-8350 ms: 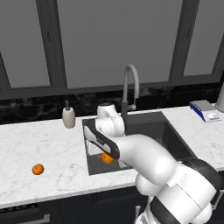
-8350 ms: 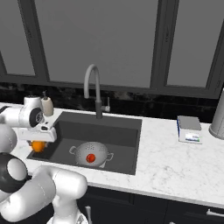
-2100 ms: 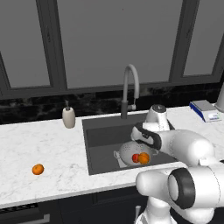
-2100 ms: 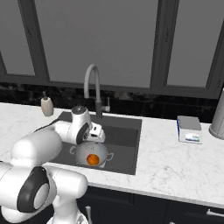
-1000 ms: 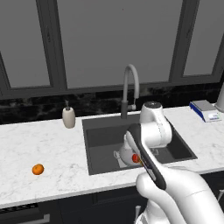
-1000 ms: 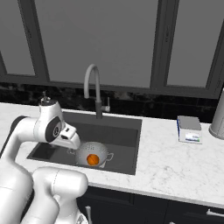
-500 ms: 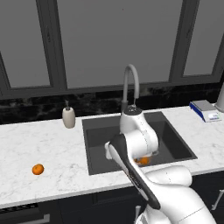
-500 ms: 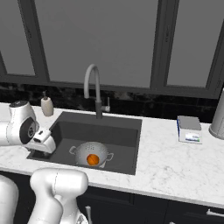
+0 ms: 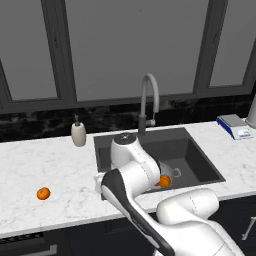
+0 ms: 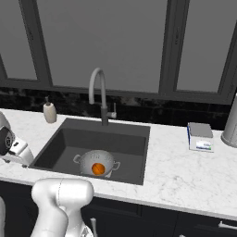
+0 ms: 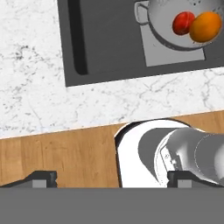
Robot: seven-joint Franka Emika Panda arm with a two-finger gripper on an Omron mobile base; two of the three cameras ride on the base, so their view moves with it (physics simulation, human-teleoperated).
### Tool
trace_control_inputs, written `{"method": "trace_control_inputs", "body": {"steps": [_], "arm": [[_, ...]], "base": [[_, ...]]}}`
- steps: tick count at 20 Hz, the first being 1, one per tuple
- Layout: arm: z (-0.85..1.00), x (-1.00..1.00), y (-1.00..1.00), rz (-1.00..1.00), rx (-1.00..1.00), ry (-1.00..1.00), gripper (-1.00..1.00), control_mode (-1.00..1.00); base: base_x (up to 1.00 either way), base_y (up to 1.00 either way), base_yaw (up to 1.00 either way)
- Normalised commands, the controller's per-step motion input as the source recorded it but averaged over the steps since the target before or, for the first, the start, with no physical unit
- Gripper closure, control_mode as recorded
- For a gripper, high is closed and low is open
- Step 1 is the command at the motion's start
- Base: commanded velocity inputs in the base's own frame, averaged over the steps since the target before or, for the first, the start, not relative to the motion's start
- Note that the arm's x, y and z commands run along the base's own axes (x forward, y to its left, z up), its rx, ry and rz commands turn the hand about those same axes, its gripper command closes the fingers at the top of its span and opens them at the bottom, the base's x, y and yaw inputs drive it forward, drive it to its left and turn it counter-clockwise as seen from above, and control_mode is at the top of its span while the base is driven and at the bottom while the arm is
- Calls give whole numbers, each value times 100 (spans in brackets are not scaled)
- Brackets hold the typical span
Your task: Put the colander in the sink, put the apple, orange, tangerine in the colander, and turn on the sink faucet and pour water over the colander.
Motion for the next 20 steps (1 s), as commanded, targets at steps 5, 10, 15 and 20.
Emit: {"method": "trace_control_inputs", "body": {"steps": [5, 10, 15, 20], "arm": [[0, 0, 89, 0, -1, 2, -100, -100], [0, 1, 89, 0, -1, 3, -100, -100], [1, 26, 66, 0, 0, 1, -100, -100], [1, 44, 63, 0, 0, 0, -100, -100]], "base": [[0, 0, 0], [0, 0, 0], [0, 0, 0], [0, 0, 0]]}}
